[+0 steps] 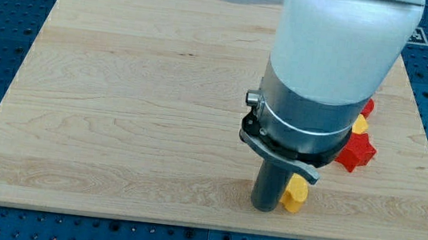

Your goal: Move the yellow heart to red star

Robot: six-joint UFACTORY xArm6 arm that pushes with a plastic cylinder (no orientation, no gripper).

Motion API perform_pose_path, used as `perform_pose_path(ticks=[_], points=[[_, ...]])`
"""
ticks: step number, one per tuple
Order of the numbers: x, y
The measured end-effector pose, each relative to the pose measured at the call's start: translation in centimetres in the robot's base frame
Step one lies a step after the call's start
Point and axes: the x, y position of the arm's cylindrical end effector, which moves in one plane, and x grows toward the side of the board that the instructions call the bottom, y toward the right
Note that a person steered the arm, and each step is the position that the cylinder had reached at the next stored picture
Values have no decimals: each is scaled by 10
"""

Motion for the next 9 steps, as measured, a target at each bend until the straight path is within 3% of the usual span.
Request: perform_pose_path(ticks=[2, 7, 9], points=[[-6, 34], [-23, 22], [-23, 57]])
